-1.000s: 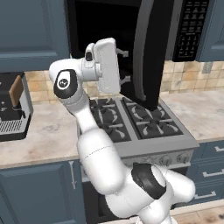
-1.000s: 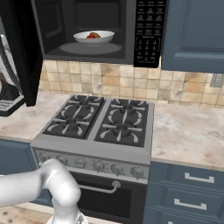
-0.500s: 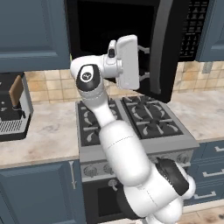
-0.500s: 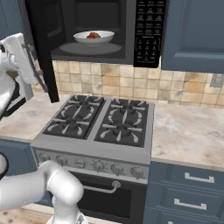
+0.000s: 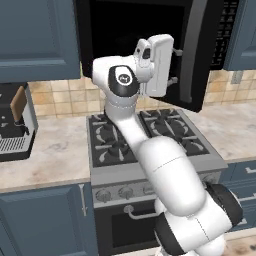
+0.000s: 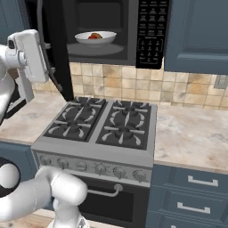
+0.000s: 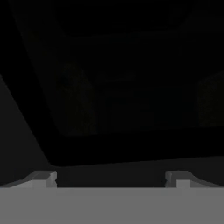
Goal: Place the bowl containing the bell pepper and potato in the microwave. Close the microwave door and press the start button to microwave the meal.
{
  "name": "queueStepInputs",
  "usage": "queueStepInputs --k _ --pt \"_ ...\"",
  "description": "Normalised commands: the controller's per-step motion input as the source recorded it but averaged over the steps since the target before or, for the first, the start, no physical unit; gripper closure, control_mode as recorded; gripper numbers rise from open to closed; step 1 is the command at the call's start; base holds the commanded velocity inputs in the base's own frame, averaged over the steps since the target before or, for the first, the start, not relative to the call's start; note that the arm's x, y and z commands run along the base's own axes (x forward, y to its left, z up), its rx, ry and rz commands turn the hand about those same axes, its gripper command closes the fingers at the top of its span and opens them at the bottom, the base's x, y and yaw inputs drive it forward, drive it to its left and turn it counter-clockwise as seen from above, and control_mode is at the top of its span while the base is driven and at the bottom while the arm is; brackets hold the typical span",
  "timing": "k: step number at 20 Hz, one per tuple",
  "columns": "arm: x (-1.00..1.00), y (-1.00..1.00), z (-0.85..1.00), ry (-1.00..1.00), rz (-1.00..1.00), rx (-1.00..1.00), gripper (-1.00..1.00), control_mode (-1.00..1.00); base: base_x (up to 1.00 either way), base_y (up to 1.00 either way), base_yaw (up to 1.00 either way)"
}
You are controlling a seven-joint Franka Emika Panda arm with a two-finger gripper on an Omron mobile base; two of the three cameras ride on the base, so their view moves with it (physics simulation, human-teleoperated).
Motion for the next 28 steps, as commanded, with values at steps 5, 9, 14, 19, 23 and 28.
queueStepInputs --k 5,9,14,19,23,28 --pt "0.44 -0.45 0.0 0.0 0.52 0.13 -1.0 -1.0 0.0 0.0 0.0" --pt "0.49 -0.32 0.0 0.0 0.52 0.08 -1.0 -1.0 0.0 0.0 0.0" --pt "0.56 -0.06 0.0 0.01 0.47 0.01 -1.0 -1.0 0.0 0.0 0.0" --pt "0.61 0.0 0.0 0.0 0.43 0.0 -1.0 -1.0 0.0 0.0 0.0" --pt "0.53 0.0 0.0 0.0 0.37 0.0 -1.0 -1.0 0.0 0.0 0.0" --pt "0.42 0.07 0.0 0.0 0.29 0.0 -1.0 -1.0 0.0 0.0 0.0"
